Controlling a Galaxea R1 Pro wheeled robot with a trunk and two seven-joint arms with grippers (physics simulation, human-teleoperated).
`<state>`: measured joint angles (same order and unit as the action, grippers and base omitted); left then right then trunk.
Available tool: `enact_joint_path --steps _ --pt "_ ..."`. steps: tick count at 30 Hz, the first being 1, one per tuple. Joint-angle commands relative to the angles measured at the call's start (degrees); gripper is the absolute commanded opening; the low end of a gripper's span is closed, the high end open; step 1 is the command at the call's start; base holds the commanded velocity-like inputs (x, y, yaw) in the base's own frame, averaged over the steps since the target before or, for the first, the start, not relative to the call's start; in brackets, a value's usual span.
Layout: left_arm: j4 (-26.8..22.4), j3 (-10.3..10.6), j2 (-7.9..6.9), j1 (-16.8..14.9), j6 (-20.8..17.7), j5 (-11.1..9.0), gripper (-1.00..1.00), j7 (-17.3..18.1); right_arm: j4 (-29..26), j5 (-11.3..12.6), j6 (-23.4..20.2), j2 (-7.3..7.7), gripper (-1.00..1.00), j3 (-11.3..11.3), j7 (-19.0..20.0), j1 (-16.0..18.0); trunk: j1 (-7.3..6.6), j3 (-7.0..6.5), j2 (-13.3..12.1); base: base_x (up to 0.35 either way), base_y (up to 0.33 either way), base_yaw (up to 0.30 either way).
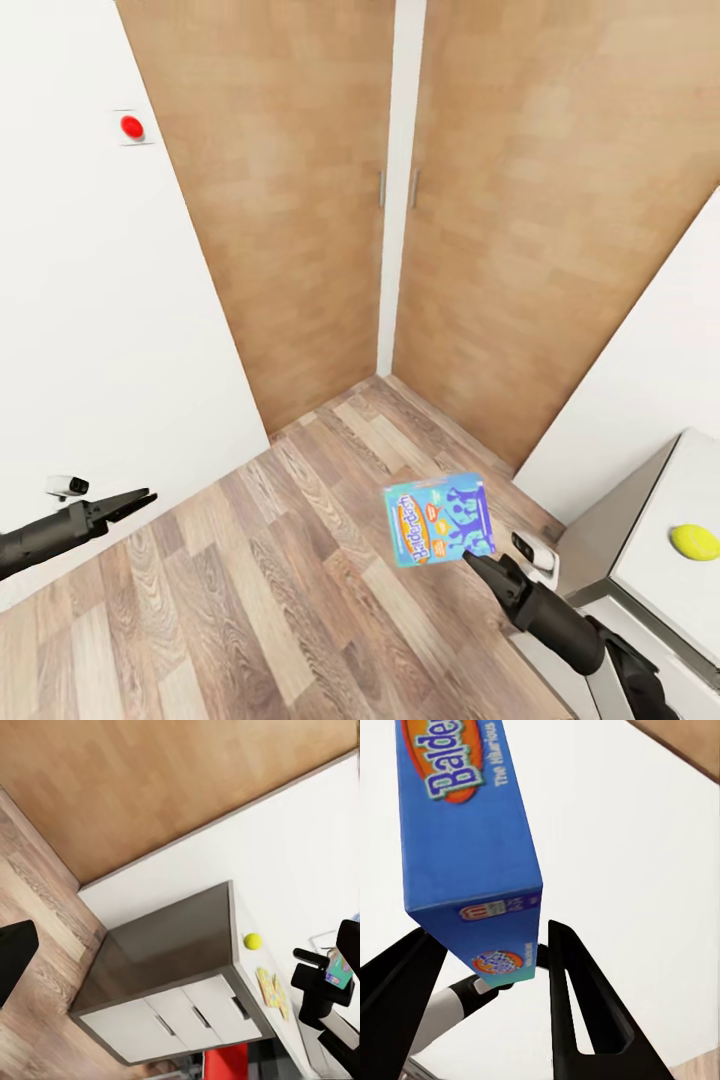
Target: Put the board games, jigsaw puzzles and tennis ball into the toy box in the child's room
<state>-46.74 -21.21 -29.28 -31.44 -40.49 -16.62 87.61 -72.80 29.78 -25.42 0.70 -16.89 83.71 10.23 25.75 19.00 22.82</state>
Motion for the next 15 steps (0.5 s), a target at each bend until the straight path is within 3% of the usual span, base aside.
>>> enact_joint_path --steps 1,15 --pt "-0.08 0.01 0.16 -0.02 -0.16 0.0 1.0 0.2 -0.31 0.11 -0.63 0.0 -1.0 -0.06 0.17 -0.12 0.03 0.0 0.1 0.0 0.0 -0.154" --pt "-0.28 0.03 0.71 0.0 1.26 0.01 1.0 0.2 -0.85 0.11 -0.59 0.07 -1.0 -0.22 0.27 -0.38 0.03 -1.25 0.1 0.0 0.0 -0.154"
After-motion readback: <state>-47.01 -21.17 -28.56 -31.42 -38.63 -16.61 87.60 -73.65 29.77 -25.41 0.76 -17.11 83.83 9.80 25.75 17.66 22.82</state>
